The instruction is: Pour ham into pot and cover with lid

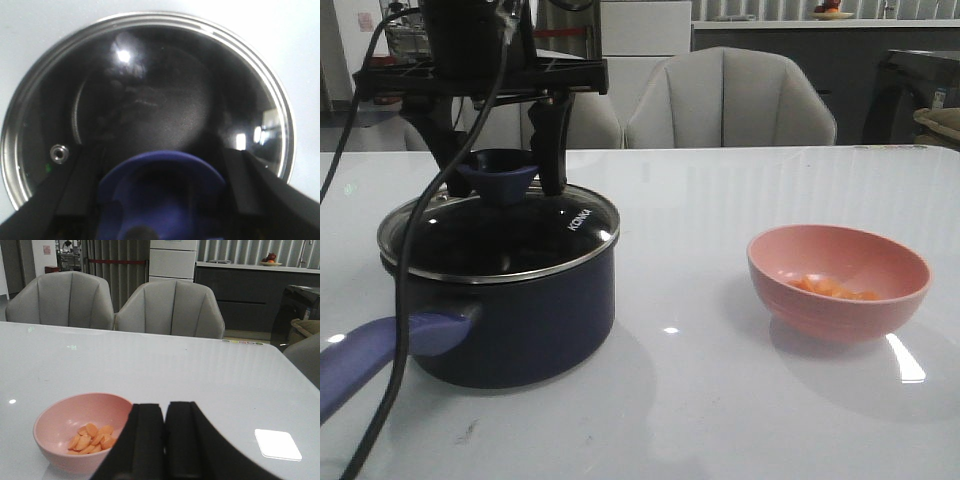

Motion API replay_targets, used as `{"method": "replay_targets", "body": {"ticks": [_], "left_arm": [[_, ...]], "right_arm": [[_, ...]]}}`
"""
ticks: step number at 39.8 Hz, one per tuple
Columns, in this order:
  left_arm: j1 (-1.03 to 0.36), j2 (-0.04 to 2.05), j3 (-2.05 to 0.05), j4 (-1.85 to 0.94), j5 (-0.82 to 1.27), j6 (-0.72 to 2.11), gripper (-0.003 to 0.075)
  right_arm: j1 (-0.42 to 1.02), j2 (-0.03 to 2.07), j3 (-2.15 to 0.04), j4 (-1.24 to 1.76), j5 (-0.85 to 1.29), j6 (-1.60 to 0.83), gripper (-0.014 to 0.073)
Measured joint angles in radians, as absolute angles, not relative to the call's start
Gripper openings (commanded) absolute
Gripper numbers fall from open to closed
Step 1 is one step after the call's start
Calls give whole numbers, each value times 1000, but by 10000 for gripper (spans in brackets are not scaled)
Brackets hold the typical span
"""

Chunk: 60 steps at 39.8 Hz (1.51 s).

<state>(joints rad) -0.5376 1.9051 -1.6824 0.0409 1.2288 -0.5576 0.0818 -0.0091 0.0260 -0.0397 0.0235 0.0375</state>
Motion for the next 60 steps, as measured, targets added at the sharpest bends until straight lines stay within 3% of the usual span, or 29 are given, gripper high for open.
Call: {"method": "replay_targets", "body": {"ticks": [22,37,51,60], "left_arm": [[-472,1907,-1745,-121,1240,-420,166],[-268,1788,-1711,-124,1241,-278,166],[10,1669,-1521,-86,1245,-138,166],[92,1666,-1413,-78,1239,-34,166]], "right_arm": [[82,-9,26,-40,23,38,135],[82,-9,26,-40,23,38,135],[82,-9,26,-40,23,38,135],[82,-9,26,-40,23,38,135]]}}
